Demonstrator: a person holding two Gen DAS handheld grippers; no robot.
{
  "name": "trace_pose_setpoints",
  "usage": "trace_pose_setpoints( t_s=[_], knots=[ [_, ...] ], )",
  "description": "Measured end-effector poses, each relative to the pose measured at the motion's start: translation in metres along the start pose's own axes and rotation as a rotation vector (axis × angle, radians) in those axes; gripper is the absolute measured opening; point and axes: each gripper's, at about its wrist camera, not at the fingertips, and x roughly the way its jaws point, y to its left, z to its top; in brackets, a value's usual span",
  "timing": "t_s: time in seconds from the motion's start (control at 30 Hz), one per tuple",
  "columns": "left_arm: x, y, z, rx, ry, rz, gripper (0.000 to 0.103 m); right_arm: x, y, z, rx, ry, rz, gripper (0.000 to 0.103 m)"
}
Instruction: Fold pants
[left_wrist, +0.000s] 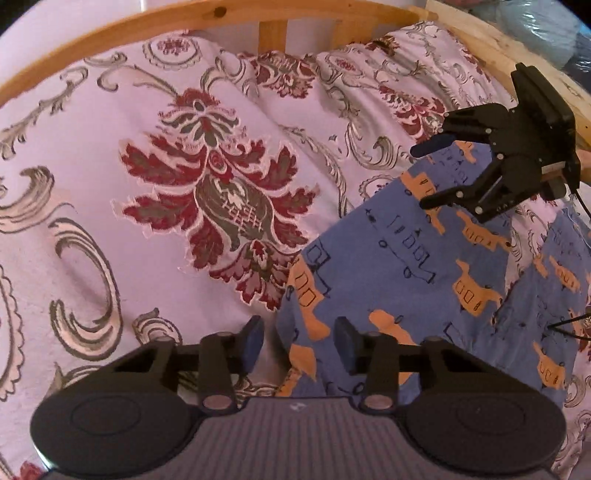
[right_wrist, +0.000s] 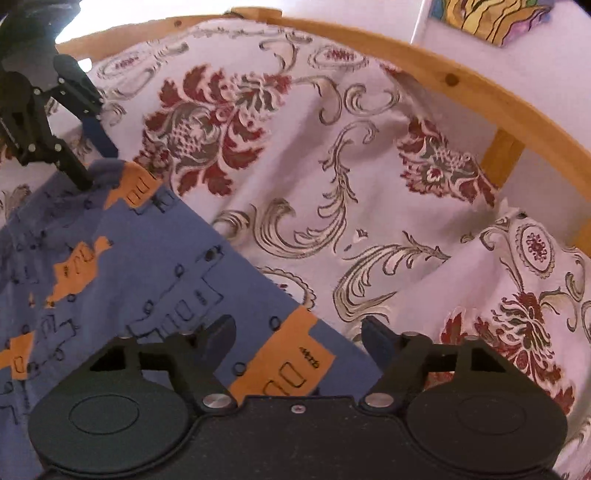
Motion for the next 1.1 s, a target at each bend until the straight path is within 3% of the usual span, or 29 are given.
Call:
trace_pose_setpoints(
  t_s=[0.03,0.1,0.13,0.23,0.3,0.4,0.57,0.77,0.93,1.0,1.1],
  knots=[
    [0.001,0.001,0.000,-0.005,0.004,-0.004,0.033,0.003,-0.002,0.001,-0.005,0.012,-0.001,0.068],
    [0.003,0.004,0.001,-0.021,0.007,-0.012,0.025,0.008,-0.005,0.001,-0.003,0.028,-0.006,0.053],
    [0.003,0.005,0.002,-0.031,0.009,-0.015,0.020,0.011,-0.007,0.001,0.004,0.033,-0.006,0.051],
    [0.003,0.005,0.002,-0.045,0.007,-0.005,0.012,0.014,-0.010,0.001,0.015,0.044,0.009,0.043],
    [0.002,0.002,0.002,-0.041,0.000,0.010,0.008,0.015,-0.010,0.002,0.009,0.053,0.020,0.027],
    [-0.002,-0.004,0.000,-0.032,-0.017,0.036,0.004,0.015,-0.006,0.004,-0.017,0.059,0.008,0.011],
    [-0.011,-0.021,-0.003,0.001,-0.054,0.133,0.003,0.008,0.000,0.004,-0.030,0.047,-0.026,0.002],
    [-0.026,-0.042,-0.014,0.023,-0.130,0.211,0.002,-0.015,0.015,-0.007,-0.027,-0.021,-0.099,0.000],
    [-0.051,-0.065,-0.030,0.063,-0.220,0.223,0.002,-0.054,0.035,-0.027,-0.029,-0.114,-0.194,0.000],
    [-0.062,-0.079,-0.039,0.110,-0.253,0.234,0.002,-0.073,0.044,-0.036,-0.036,-0.149,-0.229,0.000],
    [-0.077,-0.107,-0.057,0.257,-0.299,0.278,0.002,-0.102,0.064,-0.053,-0.049,-0.191,-0.281,0.000]
  ],
)
